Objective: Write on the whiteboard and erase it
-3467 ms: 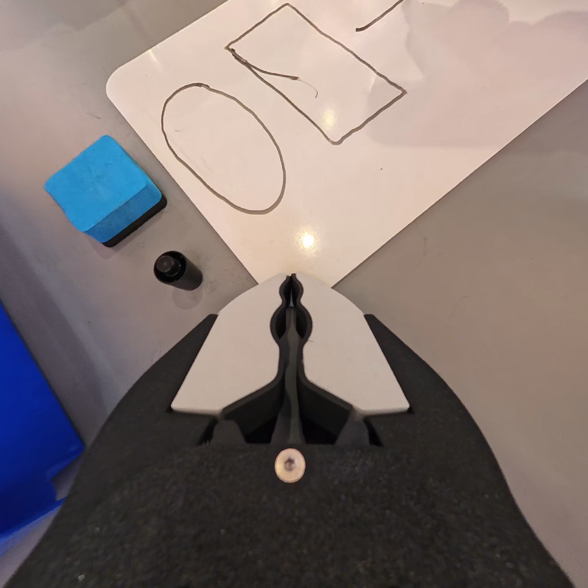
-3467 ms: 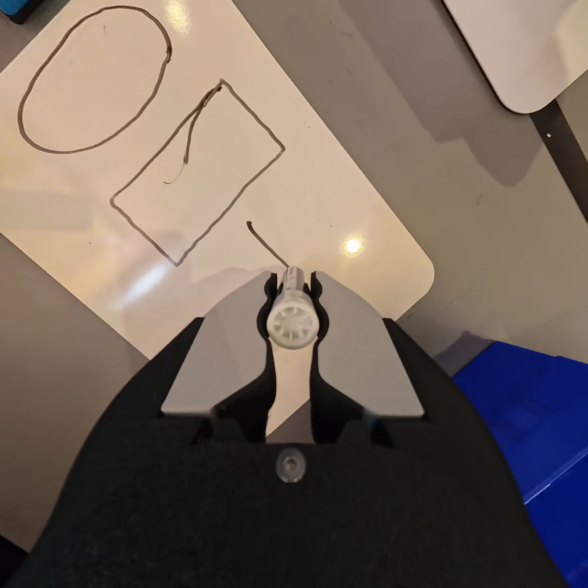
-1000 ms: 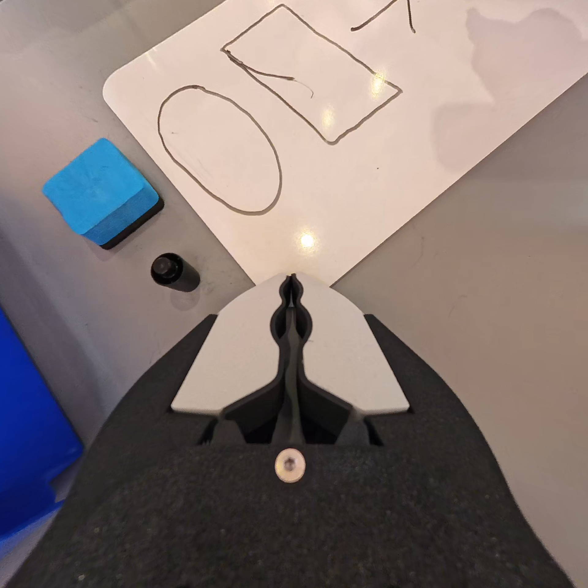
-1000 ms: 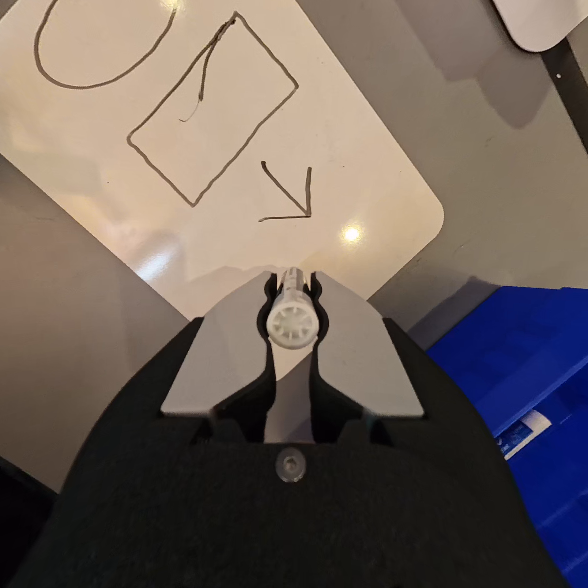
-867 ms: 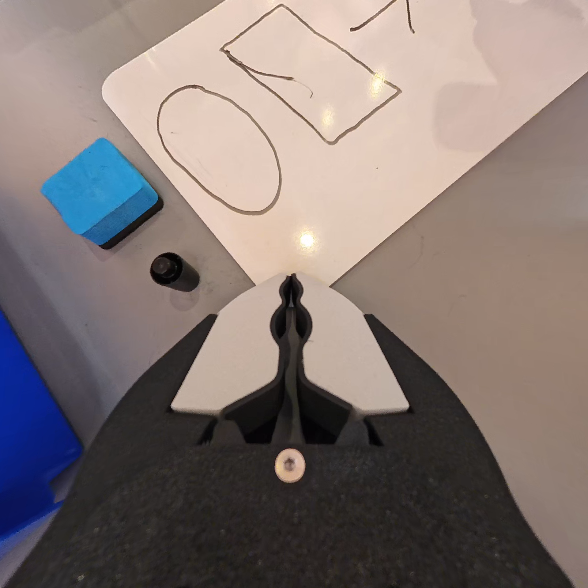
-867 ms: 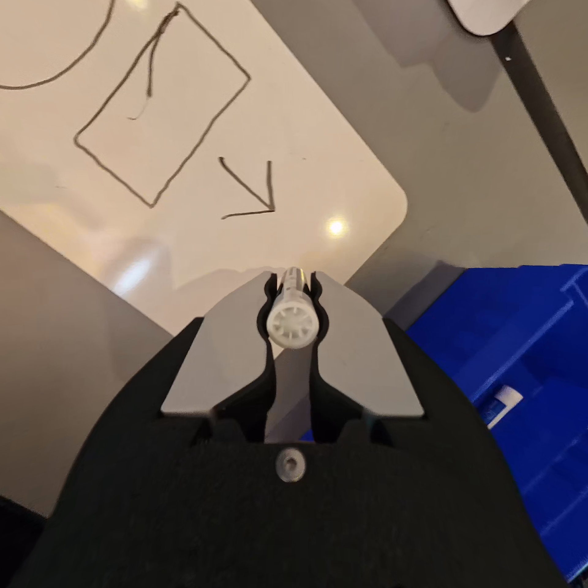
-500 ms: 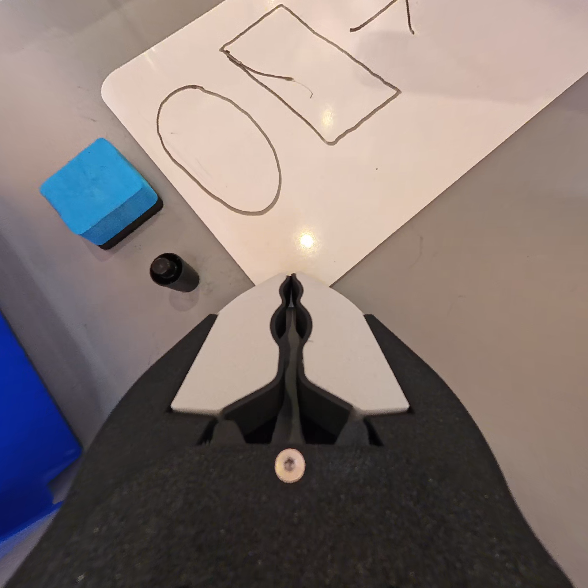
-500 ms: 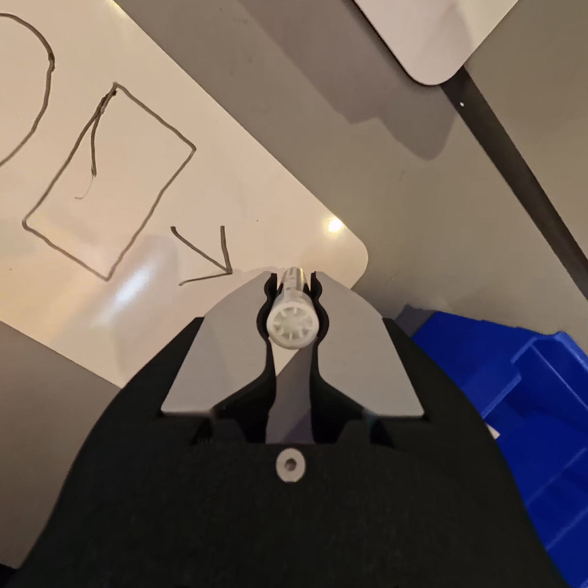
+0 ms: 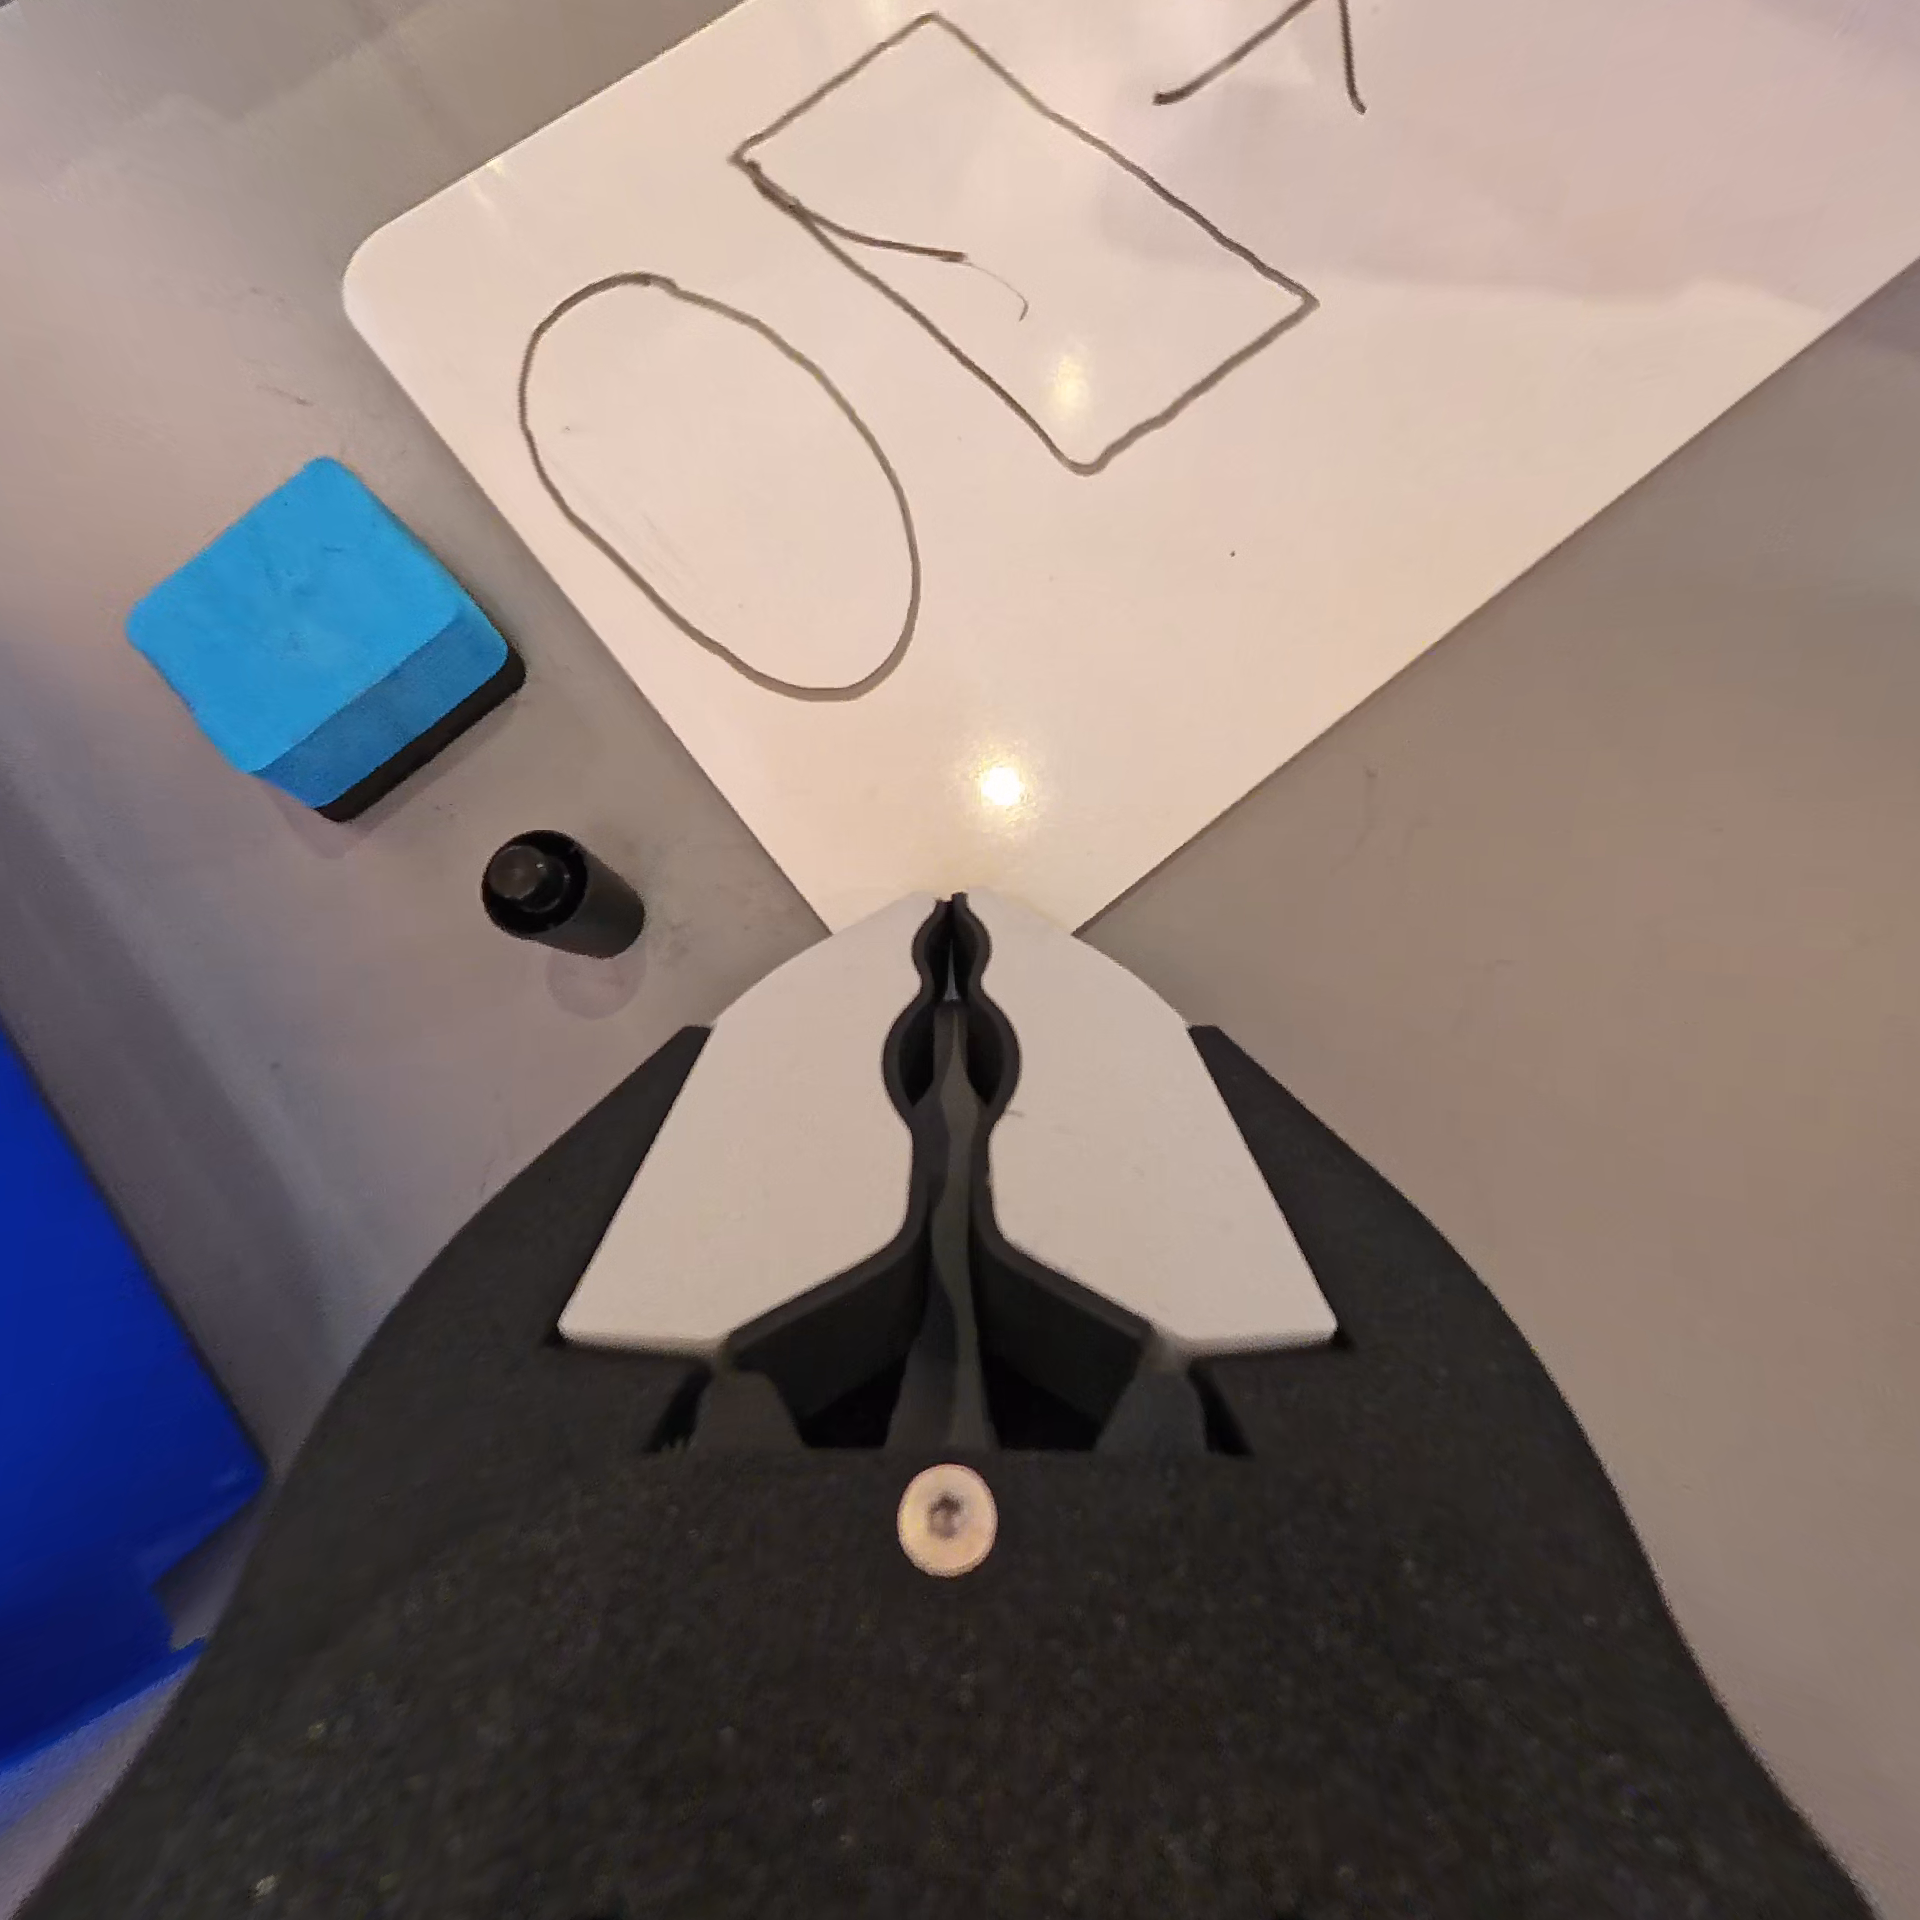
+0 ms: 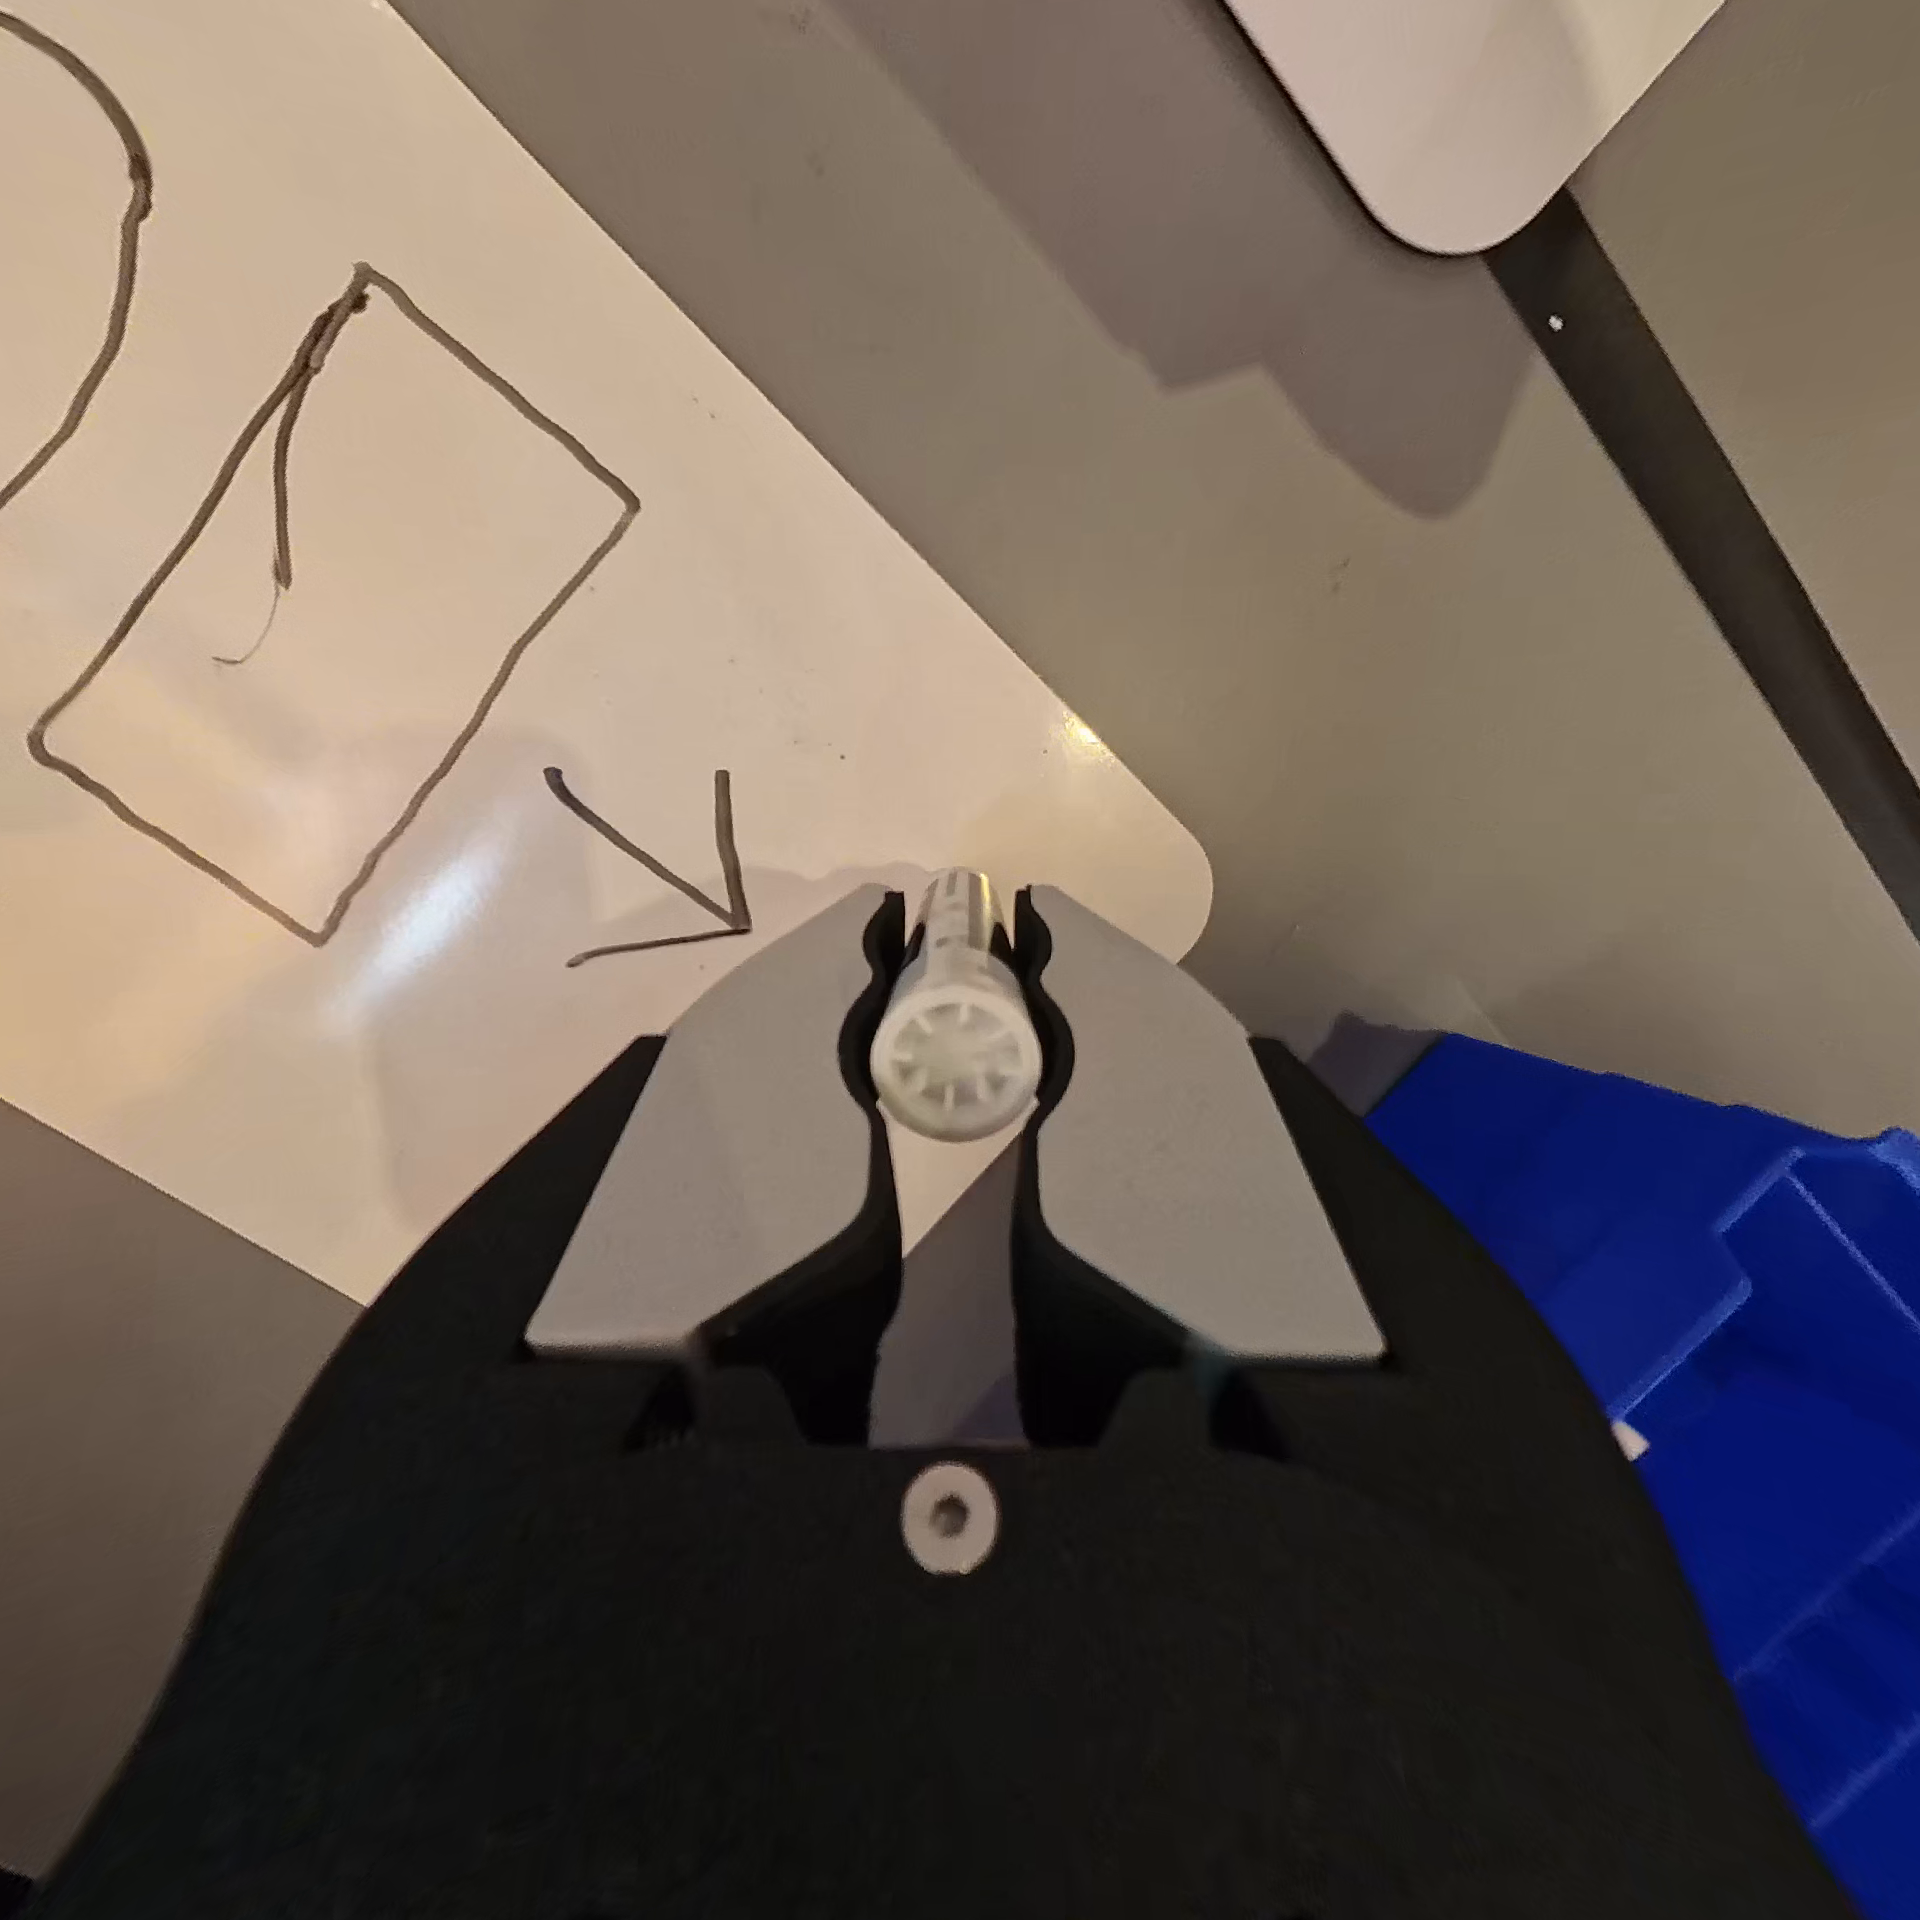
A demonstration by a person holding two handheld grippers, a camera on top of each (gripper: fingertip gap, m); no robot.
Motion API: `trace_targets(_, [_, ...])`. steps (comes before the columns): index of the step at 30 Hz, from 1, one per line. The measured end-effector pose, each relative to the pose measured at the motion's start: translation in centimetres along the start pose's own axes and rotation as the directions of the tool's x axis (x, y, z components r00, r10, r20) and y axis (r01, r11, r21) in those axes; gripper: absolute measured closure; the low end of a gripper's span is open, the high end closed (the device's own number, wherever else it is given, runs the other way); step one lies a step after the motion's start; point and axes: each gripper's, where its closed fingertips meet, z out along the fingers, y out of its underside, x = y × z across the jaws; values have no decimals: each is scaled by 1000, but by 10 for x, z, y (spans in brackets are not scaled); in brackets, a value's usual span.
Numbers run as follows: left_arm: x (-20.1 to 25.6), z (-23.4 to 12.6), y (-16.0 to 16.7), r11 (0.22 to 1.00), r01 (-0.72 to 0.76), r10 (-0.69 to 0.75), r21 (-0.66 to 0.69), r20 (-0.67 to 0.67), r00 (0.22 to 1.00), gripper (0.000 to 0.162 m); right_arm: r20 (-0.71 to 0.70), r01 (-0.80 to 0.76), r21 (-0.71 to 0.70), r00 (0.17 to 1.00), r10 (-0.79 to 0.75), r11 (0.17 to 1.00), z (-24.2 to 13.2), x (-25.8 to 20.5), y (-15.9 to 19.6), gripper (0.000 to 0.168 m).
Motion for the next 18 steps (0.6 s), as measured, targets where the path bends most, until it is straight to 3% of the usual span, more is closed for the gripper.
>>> trace_targets(18, [-1, 1, 0, 1000, -9, 9, -4, 21, 1000, 162, -22, -49, -21, 999, 48, 999, -23, -12, 58, 148])
